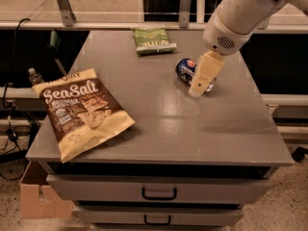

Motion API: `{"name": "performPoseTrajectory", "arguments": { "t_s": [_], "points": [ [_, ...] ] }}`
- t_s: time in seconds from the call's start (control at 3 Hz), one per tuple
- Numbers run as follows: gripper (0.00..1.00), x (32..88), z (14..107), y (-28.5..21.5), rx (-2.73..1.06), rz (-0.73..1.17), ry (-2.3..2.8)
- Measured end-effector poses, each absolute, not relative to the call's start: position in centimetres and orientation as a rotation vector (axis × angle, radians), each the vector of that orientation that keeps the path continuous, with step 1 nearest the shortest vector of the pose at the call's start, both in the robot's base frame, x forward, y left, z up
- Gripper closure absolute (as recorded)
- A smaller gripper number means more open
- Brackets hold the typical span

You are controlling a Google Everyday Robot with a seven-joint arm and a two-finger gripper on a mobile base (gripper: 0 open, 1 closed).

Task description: Place pepsi can upright

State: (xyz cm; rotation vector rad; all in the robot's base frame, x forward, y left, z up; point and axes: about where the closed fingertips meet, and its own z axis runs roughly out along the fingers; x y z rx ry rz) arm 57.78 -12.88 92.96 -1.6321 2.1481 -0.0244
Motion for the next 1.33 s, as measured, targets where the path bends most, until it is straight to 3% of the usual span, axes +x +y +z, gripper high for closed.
{"name": "performPoseTrajectory", "arguments": {
  "t_s": [0.67,1.0,1.33],
  "points": [
    [0.00,64.8,87.7,-8.1,-1.495,-0.046,2.336],
    [0.00,67.2,85.4,-8.1,-1.421,-0.069,2.441],
    [0.16,68.7,83.6,-9.2,-1.326,-0.059,2.538]
  ]
}}
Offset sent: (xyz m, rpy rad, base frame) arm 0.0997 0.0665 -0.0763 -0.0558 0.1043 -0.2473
